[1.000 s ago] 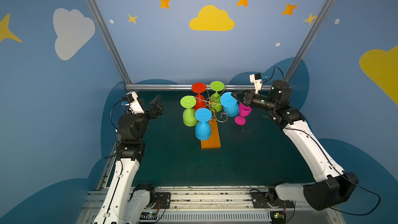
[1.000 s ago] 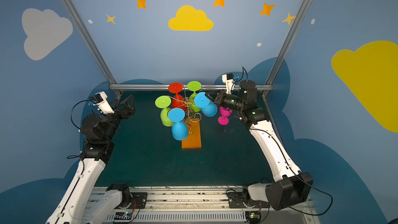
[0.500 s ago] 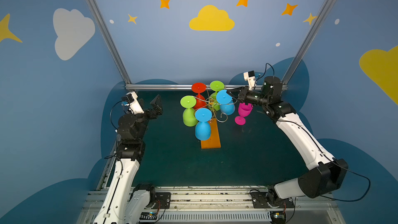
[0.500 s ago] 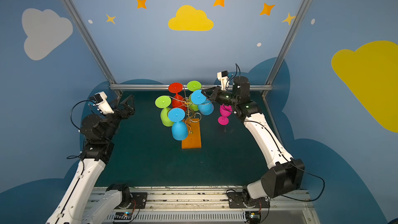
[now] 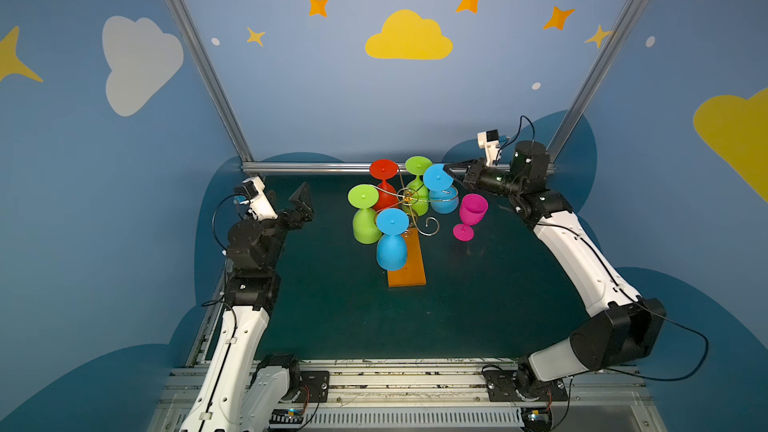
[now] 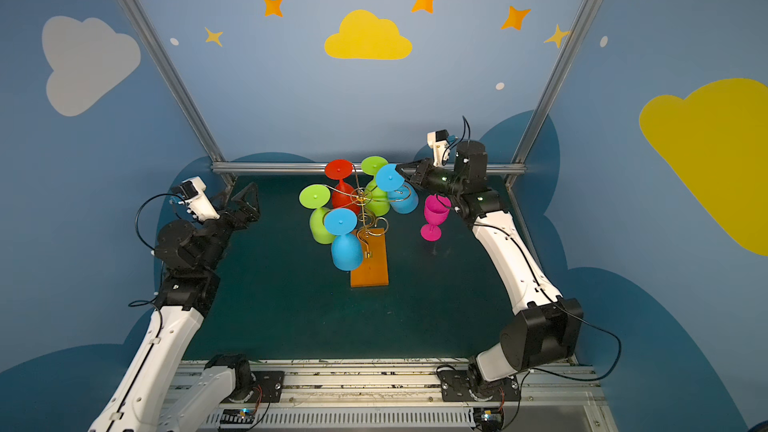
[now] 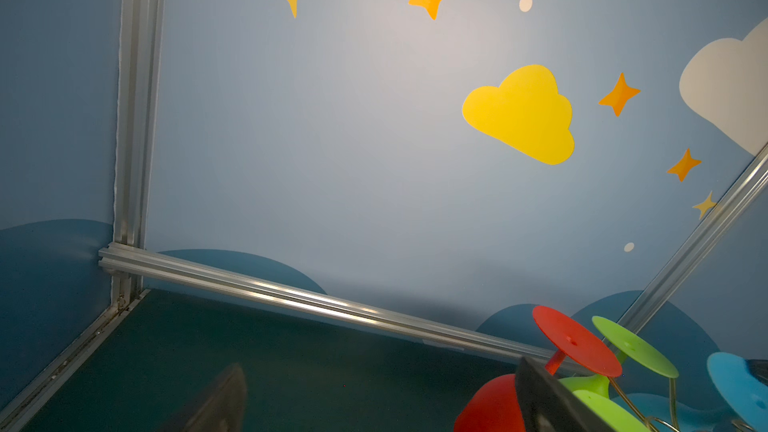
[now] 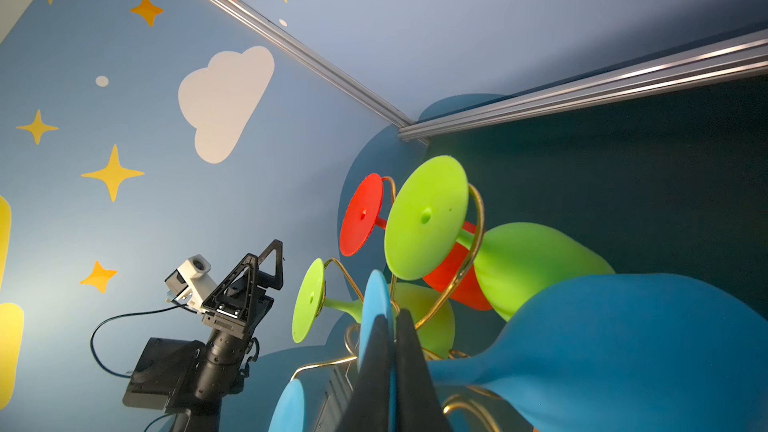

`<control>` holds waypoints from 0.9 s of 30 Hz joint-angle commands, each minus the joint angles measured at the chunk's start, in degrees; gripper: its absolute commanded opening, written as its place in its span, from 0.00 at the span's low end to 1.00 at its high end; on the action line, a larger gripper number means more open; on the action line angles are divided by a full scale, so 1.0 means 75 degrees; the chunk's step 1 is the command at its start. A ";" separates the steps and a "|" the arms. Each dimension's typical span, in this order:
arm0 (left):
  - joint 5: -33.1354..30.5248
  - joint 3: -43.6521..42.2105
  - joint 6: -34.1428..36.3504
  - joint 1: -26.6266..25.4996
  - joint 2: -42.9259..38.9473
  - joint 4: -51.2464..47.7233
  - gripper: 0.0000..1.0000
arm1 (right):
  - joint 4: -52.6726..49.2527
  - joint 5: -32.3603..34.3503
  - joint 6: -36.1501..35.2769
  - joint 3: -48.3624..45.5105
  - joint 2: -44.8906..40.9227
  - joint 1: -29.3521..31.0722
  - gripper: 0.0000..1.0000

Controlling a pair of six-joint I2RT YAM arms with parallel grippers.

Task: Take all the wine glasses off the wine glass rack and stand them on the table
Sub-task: 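Close the right gripper on the blue glass foot, then pull the blue glass off the rack with the right gripper while the left arm rises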

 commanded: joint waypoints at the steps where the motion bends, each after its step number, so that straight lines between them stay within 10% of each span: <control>1: -0.0027 -0.0033 0.0020 0.0028 -0.0113 0.0049 0.99 | 0.0382 0.0029 0.0080 -0.0053 -0.0213 -0.0166 0.00; 15: 0.0604 0.0753 -0.0300 0.0028 0.0088 -0.0409 0.99 | -0.0008 0.0051 -0.0146 -0.0365 -0.1104 -0.0760 0.00; 27: 0.4970 0.3303 -0.1193 -0.0279 0.1138 -0.1892 0.81 | -0.1211 0.0302 -0.1226 -0.0094 -0.2453 -0.0865 0.00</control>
